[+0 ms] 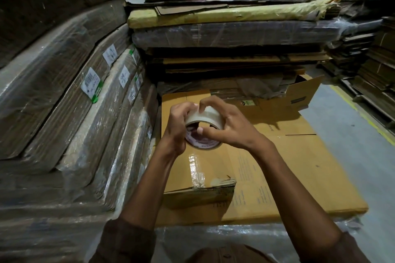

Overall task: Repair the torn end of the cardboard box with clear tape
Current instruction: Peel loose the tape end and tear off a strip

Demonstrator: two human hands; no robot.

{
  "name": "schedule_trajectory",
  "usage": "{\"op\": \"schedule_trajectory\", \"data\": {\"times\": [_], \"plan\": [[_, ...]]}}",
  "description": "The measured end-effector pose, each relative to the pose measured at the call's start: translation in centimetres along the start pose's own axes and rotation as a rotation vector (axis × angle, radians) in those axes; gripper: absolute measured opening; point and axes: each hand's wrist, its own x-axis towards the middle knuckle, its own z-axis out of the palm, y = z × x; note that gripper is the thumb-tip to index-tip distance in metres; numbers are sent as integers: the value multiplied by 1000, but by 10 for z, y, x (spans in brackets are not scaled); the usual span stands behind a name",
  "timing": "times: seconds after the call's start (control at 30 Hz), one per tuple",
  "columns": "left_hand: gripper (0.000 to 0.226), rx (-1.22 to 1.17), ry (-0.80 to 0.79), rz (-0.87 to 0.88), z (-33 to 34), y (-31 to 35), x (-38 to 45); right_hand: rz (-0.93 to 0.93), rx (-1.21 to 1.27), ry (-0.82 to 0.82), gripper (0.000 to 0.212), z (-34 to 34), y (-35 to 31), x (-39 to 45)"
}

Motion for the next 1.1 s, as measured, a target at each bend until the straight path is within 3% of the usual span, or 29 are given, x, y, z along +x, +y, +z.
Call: {"op": "schedule_trajectory", "data": {"times": [0.13, 0.37, 0.63, 0.77, 0.87, 0.97, 1.1], "plan": [[32, -110, -3, -113, 0, 4, 3, 6, 55, 82, 38, 5, 5, 3], [17, -371, 146, -151, -6, 2, 7, 11, 190, 223, 42, 22, 11, 3], [38, -600, 313, -163, -3, 3, 12, 0, 242, 320, 41, 33, 12, 12], [47, -485, 193, -133, -4, 0, 12, 42, 185, 307, 34, 27, 13, 17], [36, -164, 155, 15, -16, 4, 18, 61, 105, 284, 31, 18, 13, 18], [42, 50, 96, 136, -19, 13, 22, 47, 81, 246, 30, 16, 11, 17], [38, -11, 206, 126, -10, 17, 24, 16, 88, 244, 34, 26, 10, 18]]}}
